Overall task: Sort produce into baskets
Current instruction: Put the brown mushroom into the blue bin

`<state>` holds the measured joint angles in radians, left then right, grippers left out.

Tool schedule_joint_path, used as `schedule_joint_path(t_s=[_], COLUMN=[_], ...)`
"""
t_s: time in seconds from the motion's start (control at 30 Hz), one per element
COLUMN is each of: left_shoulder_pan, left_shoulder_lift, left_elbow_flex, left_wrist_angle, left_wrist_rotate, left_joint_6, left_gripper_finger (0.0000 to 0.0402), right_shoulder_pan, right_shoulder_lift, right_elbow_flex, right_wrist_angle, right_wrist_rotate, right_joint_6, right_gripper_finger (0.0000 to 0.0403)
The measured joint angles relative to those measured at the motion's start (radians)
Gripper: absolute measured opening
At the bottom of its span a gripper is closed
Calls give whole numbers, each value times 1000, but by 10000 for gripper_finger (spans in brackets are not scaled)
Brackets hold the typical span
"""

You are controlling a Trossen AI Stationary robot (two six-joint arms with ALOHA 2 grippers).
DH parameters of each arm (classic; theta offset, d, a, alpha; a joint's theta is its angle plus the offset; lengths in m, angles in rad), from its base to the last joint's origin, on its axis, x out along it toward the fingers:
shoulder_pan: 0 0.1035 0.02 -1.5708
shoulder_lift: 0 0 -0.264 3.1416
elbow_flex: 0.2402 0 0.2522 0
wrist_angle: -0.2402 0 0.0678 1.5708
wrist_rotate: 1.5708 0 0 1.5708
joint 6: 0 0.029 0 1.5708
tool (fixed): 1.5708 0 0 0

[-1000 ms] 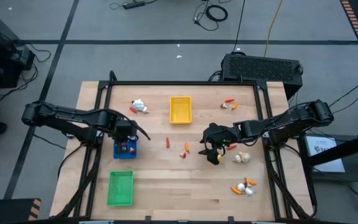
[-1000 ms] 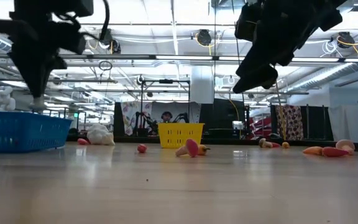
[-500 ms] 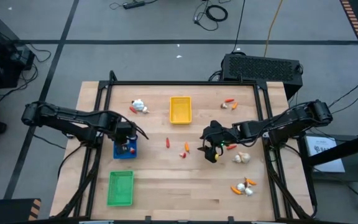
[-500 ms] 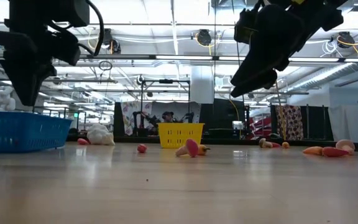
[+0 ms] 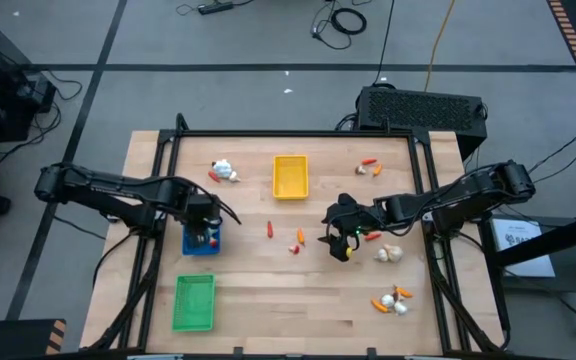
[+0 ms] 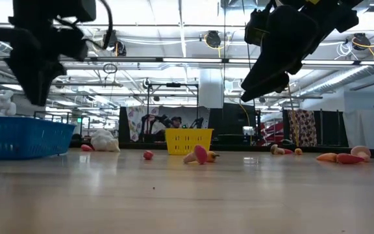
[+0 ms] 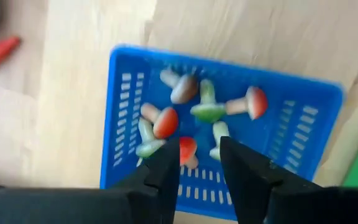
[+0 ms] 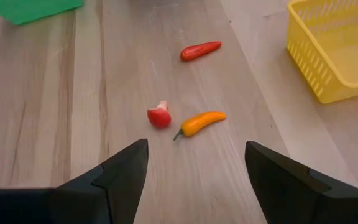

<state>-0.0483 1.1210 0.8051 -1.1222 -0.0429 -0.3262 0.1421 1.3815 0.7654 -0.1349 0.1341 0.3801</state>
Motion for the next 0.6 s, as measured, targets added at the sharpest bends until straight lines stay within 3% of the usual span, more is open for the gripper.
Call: schedule_joint_path(t_s=[0.13,0.4,0.6], left_shoulder_pan=[0,-18,-32], left_shoulder_lift=[0,51,180], left_elbow_flex=[40,44,45], left_wrist_angle=[81,572,737], left_wrist_rotate=[-17,46,82], left_joint_6=[52,274,290], left_gripper_finger=[123,125,170], right_shoulder_pan=[0,-1,-13], right_shoulder_lift=[0,0,0], right_elbow_flex=[0,0,0], right_wrist_angle=[3,-3,-32], right_wrist_rotate=[0,26,136], right_joint_6=[0,5,43], right_gripper_finger=[258,258,258])
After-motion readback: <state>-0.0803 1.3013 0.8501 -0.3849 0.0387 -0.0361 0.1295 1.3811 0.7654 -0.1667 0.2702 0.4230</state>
